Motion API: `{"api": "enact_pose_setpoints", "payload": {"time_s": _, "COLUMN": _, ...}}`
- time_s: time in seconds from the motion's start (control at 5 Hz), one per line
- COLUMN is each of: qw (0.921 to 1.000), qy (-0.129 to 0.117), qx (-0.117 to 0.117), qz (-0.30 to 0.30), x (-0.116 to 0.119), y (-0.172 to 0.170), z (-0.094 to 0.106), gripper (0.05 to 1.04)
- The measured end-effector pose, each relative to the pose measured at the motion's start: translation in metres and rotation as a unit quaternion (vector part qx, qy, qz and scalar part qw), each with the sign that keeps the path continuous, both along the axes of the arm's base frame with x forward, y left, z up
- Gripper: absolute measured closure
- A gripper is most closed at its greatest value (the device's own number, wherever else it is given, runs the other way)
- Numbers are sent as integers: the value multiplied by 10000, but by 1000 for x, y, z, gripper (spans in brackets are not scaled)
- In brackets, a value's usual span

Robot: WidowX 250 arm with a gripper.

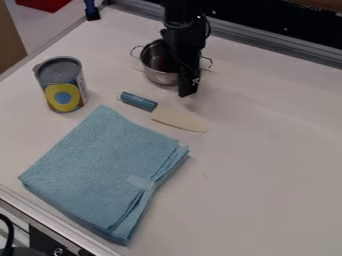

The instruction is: Move the silver pot to the right side

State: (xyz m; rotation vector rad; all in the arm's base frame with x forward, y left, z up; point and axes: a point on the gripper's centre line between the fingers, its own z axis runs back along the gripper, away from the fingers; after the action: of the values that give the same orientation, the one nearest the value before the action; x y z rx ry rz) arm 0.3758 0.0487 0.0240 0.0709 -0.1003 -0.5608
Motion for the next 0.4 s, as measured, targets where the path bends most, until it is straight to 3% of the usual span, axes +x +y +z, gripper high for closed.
{"api": "enact_pose_setpoints", "payload": {"time_s": 0.2, "qw": 10000, "qy": 46, "qx": -83, "qz": -9, "x": 2, "y": 1, "z": -1, "gripper": 83}}
{"api": "enact_pose_setpoints", "payload": {"time_s": 0.4, "qw": 9999, "qy": 106, "qx": -17, "qz": 36, "x": 4, "y": 4, "z": -10, "gripper": 83}}
